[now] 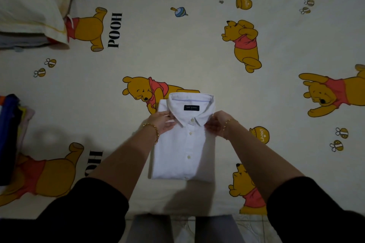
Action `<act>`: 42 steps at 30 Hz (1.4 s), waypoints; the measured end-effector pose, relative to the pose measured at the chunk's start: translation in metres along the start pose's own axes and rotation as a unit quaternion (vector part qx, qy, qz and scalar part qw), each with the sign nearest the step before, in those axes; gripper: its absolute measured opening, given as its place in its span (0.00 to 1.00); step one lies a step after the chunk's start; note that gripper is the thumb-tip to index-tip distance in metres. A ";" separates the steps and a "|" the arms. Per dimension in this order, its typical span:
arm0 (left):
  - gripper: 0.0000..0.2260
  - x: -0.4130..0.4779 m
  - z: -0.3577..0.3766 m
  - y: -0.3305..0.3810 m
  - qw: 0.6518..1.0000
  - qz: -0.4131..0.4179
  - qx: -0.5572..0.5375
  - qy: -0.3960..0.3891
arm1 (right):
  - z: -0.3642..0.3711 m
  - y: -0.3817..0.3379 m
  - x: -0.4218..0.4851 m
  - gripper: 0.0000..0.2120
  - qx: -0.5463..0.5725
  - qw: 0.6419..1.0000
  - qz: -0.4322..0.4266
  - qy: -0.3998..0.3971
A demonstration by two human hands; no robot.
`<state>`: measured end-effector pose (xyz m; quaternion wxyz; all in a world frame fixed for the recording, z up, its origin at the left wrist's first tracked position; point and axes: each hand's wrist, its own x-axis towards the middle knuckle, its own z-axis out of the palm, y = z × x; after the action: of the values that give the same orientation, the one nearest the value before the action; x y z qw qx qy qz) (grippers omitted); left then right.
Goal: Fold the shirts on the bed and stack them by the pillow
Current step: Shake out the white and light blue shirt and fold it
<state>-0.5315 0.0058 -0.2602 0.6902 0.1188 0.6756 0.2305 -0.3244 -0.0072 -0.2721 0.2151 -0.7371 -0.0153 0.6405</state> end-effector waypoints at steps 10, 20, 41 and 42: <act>0.18 0.017 0.030 0.029 0.840 0.232 0.453 0.189 | 0.020 -0.029 0.007 0.17 -0.432 0.852 -0.244 0.168; 0.10 0.009 0.003 0.011 0.872 0.246 0.354 0.233 | 0.010 0.000 0.003 0.14 -0.296 0.884 -0.321 0.167; 0.16 -0.054 -0.056 -0.140 0.916 0.202 0.295 0.182 | -0.026 0.174 -0.044 0.20 -0.322 0.892 -0.273 0.159; 0.15 -0.052 -0.057 -0.141 0.917 0.202 0.293 0.182 | -0.026 0.174 -0.043 0.18 -0.323 0.893 -0.269 0.163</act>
<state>-0.5646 -0.1495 -0.2845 0.4284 0.4056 0.7883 0.1750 -0.3518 -0.1858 -0.2878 0.1288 -0.8275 -0.3834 0.3893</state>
